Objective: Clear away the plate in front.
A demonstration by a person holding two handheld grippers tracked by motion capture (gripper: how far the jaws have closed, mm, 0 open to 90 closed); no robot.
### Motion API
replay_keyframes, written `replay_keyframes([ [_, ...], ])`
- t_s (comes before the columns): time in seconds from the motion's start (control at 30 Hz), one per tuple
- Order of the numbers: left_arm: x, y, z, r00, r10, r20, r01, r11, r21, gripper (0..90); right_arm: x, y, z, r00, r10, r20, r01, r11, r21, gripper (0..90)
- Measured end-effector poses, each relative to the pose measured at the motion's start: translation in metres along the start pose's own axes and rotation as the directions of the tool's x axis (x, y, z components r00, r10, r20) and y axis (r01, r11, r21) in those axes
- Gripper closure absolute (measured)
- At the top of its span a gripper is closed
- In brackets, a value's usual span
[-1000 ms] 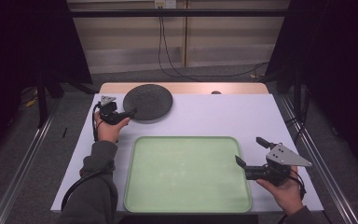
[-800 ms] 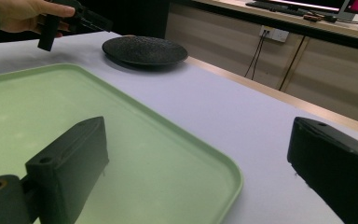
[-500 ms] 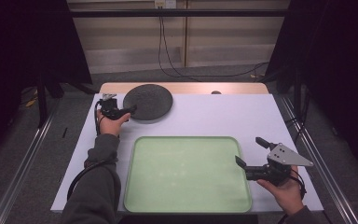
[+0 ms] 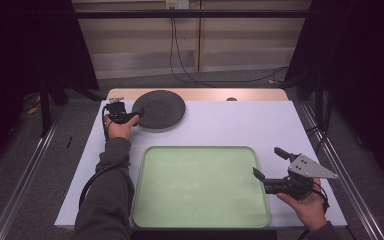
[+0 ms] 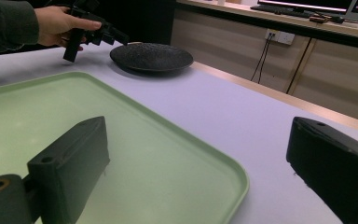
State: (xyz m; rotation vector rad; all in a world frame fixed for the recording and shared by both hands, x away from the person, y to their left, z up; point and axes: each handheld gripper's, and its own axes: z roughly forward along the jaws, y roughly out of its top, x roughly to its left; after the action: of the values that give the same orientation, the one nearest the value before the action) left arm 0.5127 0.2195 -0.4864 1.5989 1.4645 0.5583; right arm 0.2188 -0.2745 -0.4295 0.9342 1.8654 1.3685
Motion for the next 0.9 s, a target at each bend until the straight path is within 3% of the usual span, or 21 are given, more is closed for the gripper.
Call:
replay_keyframes([
  [0.1, 0.001, -0.002, 0.002, 1.0000, -0.008, 0.000, 0.008, 1.0000, -0.004, 19.7, 0.000, 0.000, 0.000, 1.0000, 0.005, 0.001, -0.005, 1.000, -0.001, 5.2],
  [0.23, 0.002, -0.002, 0.004, 0.9978, -0.065, 0.016, 0.065, 0.9979, 0.000, 21.1, -0.001, 0.000, 0.000, 0.9999, 0.004, -0.009, -0.004, 1.000, -0.002, 5.4],
  [0.4, 0.004, -0.002, 0.005, 0.9949, -0.100, 0.012, 0.100, 0.9949, 0.010, 23.2, 0.000, 0.000, 0.001, 0.9999, 0.003, -0.010, -0.003, 1.000, 0.002, 5.8],
  [0.47, 0.006, -0.003, 0.007, 0.9886, -0.149, 0.025, 0.148, 0.9888, 0.019, 24.6, 0.000, 0.000, 0.001, 1.0000, 0.003, -0.007, -0.003, 1.000, 0.003, 5.9],
  [0.6, 0.005, -0.003, 0.007, 0.9864, -0.163, 0.022, 0.162, 0.9865, 0.023, 28.8, -0.001, 0.000, 0.000, 1.0000, 0.003, -0.008, -0.003, 1.000, 0.002, 6.0],
  [0.63, 0.006, -0.004, 0.009, 0.9781, -0.202, 0.051, 0.200, 0.9790, 0.038, 31.1, -0.001, 0.000, 0.000, 0.9999, 0.009, -0.008, -0.009, 1.000, 0.002, 6.0],
  [0.83, 0.002, -0.004, 0.012, 0.9778, -0.208, 0.028, 0.206, 0.9774, 0.047, 38.8, 0.000, 0.000, 0.000, 0.9999, 0.011, -0.011, -0.011, 1.000, -0.002, 6.2],
  [0.87, 0.002, -0.004, 0.013, 0.9708, -0.232, 0.060, 0.229, 0.9717, 0.059, 40.3, 0.000, 0.000, 0.000, 0.9998, 0.011, -0.014, -0.011, 1.000, -0.001, 6.2],
  [0.9, 0.002, -0.004, 0.013, 0.9708, -0.232, 0.060, 0.229, 0.9717, 0.059, 41.0, 0.000, 0.000, 0.000, 0.9998, 0.011, -0.014, -0.011, 1.000, -0.001, 6.2],
])
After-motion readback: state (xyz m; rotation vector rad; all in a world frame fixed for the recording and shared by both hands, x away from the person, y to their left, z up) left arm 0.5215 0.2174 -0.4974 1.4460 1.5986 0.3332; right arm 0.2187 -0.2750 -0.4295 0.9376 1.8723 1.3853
